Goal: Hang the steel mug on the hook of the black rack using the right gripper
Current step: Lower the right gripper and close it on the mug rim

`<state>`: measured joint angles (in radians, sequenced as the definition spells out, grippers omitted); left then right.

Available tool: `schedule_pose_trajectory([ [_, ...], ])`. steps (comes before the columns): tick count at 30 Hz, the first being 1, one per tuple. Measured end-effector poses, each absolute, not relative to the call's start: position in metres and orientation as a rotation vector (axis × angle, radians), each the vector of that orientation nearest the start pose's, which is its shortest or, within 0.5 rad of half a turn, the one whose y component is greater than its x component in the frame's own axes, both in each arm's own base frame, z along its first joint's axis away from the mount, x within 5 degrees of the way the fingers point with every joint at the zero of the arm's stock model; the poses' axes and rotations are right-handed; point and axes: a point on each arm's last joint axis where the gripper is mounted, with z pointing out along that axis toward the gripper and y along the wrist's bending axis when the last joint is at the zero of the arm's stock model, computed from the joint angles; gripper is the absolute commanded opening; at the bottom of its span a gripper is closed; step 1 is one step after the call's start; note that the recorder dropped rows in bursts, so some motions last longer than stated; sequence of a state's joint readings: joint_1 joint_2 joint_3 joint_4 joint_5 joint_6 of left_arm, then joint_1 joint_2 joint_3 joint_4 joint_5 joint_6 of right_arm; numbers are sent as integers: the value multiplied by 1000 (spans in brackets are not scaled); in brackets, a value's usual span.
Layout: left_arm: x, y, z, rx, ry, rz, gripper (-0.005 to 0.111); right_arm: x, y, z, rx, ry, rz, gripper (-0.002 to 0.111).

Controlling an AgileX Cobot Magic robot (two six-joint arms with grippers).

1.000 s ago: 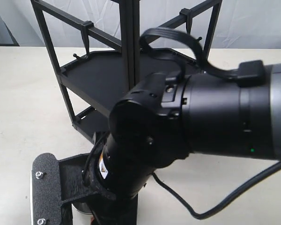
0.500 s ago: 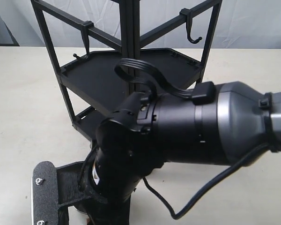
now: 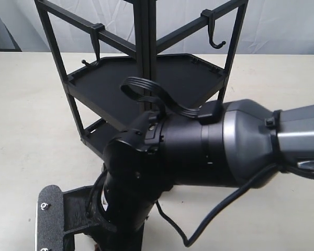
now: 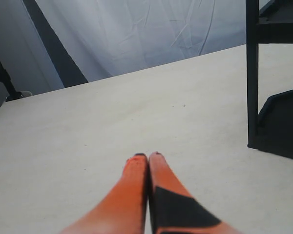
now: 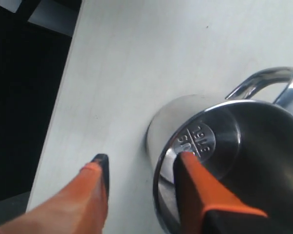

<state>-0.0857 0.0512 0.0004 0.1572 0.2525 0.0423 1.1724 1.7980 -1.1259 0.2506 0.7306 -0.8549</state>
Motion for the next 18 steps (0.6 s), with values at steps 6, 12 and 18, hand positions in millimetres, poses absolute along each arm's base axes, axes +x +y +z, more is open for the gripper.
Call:
schedule_pose_trajectory([
  [6,59,-1,188,222,1772,113,2,120,326,183,-2321,1741,345,-1],
  [12,59,-1,188,222,1772,113,2,120,326,188,-2281,1772,357,-1],
  [18,59,-1,188,222,1772,113,2,119,326,226,-2078,1800,445,-1],
])
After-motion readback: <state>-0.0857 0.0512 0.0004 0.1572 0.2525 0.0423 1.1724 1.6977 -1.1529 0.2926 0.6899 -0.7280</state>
